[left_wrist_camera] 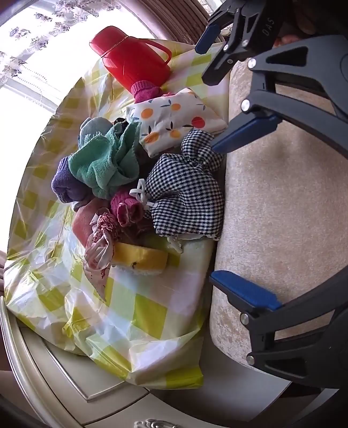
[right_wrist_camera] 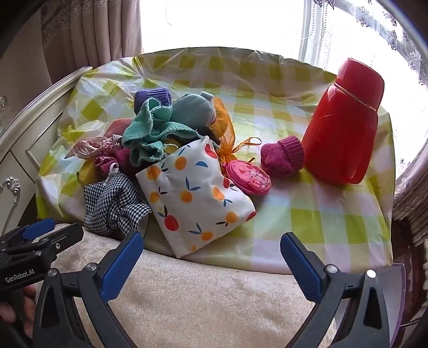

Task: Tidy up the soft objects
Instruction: 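Grasp the white fruit-print pouch with the right tool while the left tool grasps the houndstooth bag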

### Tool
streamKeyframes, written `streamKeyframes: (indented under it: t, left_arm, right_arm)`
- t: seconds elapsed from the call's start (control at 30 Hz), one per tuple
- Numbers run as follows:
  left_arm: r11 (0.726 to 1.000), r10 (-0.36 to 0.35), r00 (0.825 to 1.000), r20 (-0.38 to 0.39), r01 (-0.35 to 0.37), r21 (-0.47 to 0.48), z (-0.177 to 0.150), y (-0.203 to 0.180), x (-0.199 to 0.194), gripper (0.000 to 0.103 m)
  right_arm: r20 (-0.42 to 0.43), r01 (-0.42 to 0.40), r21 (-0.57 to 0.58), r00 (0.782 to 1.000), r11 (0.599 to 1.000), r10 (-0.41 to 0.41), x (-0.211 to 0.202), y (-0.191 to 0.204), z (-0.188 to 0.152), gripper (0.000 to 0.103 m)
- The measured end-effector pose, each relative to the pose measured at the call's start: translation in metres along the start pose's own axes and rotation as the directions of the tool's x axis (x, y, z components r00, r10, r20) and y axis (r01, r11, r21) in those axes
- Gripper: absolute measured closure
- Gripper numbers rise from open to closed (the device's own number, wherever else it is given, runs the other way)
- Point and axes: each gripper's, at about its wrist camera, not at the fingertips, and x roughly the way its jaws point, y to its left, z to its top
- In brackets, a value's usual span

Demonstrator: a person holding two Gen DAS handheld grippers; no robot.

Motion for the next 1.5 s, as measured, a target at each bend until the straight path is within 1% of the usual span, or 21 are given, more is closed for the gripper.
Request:
streamKeyframes:
  t: [0.2, 0.23, 0.3, 0.33, 0.37, 0.47, 0.57, 0.63, 0.7, 0.73, 0.77, 0.8, 0.83, 0.87, 0.97, 1.0, 1.07, 1.17, 1.27, 1.43, 1.5]
  left_arm:
    - [0.999, -0.041, 0.998, -0.049, 0.041, -0.011, 0.016, -0.005, 0.024, 0.012]
    - [0.999, -0.045, 0.997, -0.064, 0.044, -0.018, 0.018, -0.005, 0.03, 0.012]
    - [0.998, -0.05, 0.996, -0.08, 0.048, -0.031, 0.021, -0.004, 0.038, 0.015]
    - [0.998, -0.051, 0.995, -0.09, 0.048, -0.04, 0.023, -0.003, 0.042, 0.015]
    - [0.997, -0.058, 0.993, -0.099, 0.054, -0.048, 0.024, -0.002, 0.046, 0.016]
    - [0.997, -0.072, 0.99, -0.121, 0.067, -0.049, 0.025, -0.004, 0.056, 0.019]
    - [0.996, -0.085, 0.987, -0.135, 0.078, -0.051, 0.025, -0.006, 0.063, 0.028]
    - [0.993, -0.102, 0.984, -0.147, 0.093, -0.066, 0.024, -0.003, 0.068, 0.033]
    - [0.991, -0.118, 0.981, -0.152, 0.107, -0.078, 0.022, -0.002, 0.07, 0.042]
    - [0.991, -0.122, 0.98, -0.155, 0.111, -0.075, 0.021, -0.001, 0.071, 0.046]
    - [0.991, -0.125, 0.98, -0.155, 0.116, -0.07, 0.02, -0.001, 0.072, 0.051]
    - [0.991, -0.127, 0.98, -0.154, 0.119, -0.065, 0.019, -0.002, 0.072, 0.055]
    - [0.991, -0.131, 0.98, -0.152, 0.123, -0.061, 0.018, -0.002, 0.072, 0.056]
    - [0.99, -0.135, 0.979, -0.15, 0.127, -0.059, 0.018, -0.003, 0.071, 0.06]
    - [0.989, -0.142, 0.981, -0.135, 0.136, -0.053, 0.015, -0.008, 0.069, 0.069]
    - [0.989, -0.144, 0.981, -0.131, 0.138, -0.052, 0.014, -0.009, 0.068, 0.072]
    - [0.988, -0.149, 0.982, -0.119, 0.144, -0.049, 0.013, -0.012, 0.065, 0.075]
    - [0.988, -0.154, 0.983, -0.095, 0.151, -0.039, 0.012, -0.014, 0.058, 0.079]
    - [0.987, -0.158, 0.985, -0.064, 0.157, -0.026, 0.01, -0.016, 0.045, 0.081]
    - [0.987, -0.157, 0.988, 0.003, 0.157, 0.013, 0.005, -0.022, 0.017, 0.081]
    - [0.986, -0.165, 0.985, 0.039, 0.164, 0.033, 0.0, -0.022, 0.001, 0.081]
  right_arm:
    - [-0.013, 0.002, -0.077, 1.0, 0.997, -0.004, 0.021, 0.005, 0.021, 0.0]
    - [-0.03, 0.005, -0.086, 1.0, 0.996, -0.008, 0.028, 0.008, 0.019, 0.0]
    - [-0.033, 0.019, -0.109, 0.999, 0.994, -0.023, 0.037, 0.011, 0.022, 0.002]
    - [-0.034, 0.021, -0.117, 0.999, 0.993, -0.025, 0.041, 0.013, 0.022, 0.004]
    - [-0.003, 0.032, -0.129, 0.999, 0.991, -0.033, 0.041, 0.013, 0.025, 0.005]
    - [-0.044, 0.024, -0.137, 0.999, 0.99, -0.03, 0.057, 0.011, 0.028, 0.006]
    - [-0.067, 0.018, -0.155, 0.997, 0.988, -0.029, 0.068, 0.013, 0.029, 0.008]
    - [-0.048, -0.001, -0.153, 0.999, 0.988, -0.006, 0.072, 0.018, 0.031, 0.01]
    - [-0.05, -0.005, -0.172, 0.999, 0.985, -0.004, 0.077, 0.022, 0.032, 0.012]
    - [-0.059, -0.004, -0.18, 0.998, 0.984, -0.007, 0.08, 0.023, 0.032, 0.015]
    - [-0.064, -0.013, -0.181, 0.998, 0.983, 0.001, 0.083, 0.024, 0.033, 0.019]
    - [-0.069, -0.017, -0.187, 0.998, 0.982, 0.004, 0.084, 0.025, 0.033, 0.021]
    - [-0.073, -0.021, -0.191, 0.997, 0.981, 0.007, 0.085, 0.026, 0.032, 0.025]
    - [-0.071, -0.025, -0.197, 0.997, 0.98, 0.011, 0.085, 0.028, 0.032, 0.032]
    - [-0.065, -0.039, -0.196, 0.998, 0.98, 0.027, 0.084, 0.028, 0.028, 0.047]
    - [-0.059, -0.048, -0.194, 0.998, 0.98, 0.037, 0.082, 0.029, 0.026, 0.048]
    - [-0.073, -0.061, -0.192, 0.996, 0.979, 0.048, 0.078, 0.026, 0.023, 0.054]
    - [-0.056, -0.092, -0.174, 0.995, 0.981, 0.083, 0.067, 0.023, 0.016, 0.06]
    - [-0.034, -0.119, -0.144, 0.993, 0.982, 0.115, 0.052, 0.018, 0.01, 0.062]
    - [0.024, -0.131, -0.099, 0.991, 0.987, 0.133, 0.025, 0.005, 0.004, 0.062]
    - [0.052, -0.132, -0.077, 0.989, 0.988, 0.136, 0.02, -0.004, 0.012, 0.063]
